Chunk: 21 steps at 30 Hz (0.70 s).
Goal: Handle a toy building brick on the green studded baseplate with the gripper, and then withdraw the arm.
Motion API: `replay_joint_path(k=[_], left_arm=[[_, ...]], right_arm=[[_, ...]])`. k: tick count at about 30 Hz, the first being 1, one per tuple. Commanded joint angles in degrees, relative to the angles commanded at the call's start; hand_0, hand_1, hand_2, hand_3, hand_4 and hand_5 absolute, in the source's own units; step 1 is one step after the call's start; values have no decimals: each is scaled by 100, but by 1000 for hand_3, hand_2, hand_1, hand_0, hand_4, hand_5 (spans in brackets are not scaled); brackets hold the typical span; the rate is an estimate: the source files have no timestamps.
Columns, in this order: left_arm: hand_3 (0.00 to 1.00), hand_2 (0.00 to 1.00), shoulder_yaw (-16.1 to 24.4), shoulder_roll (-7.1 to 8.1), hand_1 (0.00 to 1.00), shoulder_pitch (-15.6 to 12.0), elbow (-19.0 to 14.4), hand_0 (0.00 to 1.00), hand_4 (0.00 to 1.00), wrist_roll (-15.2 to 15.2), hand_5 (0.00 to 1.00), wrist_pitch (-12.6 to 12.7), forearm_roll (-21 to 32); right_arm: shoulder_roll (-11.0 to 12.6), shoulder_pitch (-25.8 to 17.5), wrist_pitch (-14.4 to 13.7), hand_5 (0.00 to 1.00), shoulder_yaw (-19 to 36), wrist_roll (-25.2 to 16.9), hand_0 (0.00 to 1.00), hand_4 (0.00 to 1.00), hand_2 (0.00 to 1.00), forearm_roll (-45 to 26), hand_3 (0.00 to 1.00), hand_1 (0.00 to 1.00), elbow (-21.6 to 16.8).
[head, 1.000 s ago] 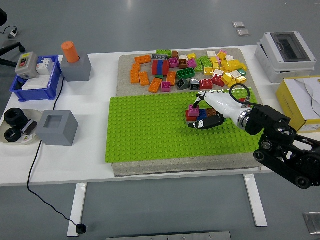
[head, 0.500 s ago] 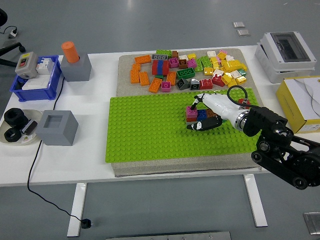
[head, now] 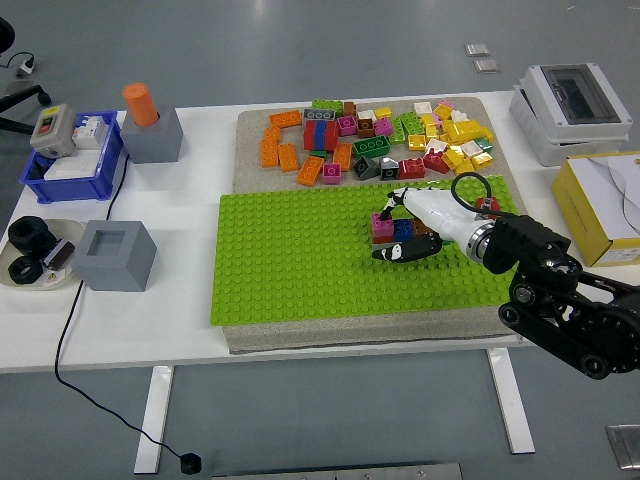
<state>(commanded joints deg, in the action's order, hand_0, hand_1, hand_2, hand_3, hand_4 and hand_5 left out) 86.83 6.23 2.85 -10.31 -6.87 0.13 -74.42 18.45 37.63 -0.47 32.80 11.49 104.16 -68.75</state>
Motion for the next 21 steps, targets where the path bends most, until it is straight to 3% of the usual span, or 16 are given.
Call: replay_joint_path(k=[10, 21], left_arm=[[611, 606, -36, 12, 642, -26, 0, 637, 617, 2, 239, 2, 44], [610, 606, -22, -2, 641, -45, 0, 637, 617, 0, 240, 4, 61]], right_arm=[[132, 16, 23, 556, 177, 37, 925, 916, 913, -151, 627, 904, -228], [434, -43, -108, 543, 540, -110, 915, 912, 903, -1199, 626, 894, -637]])
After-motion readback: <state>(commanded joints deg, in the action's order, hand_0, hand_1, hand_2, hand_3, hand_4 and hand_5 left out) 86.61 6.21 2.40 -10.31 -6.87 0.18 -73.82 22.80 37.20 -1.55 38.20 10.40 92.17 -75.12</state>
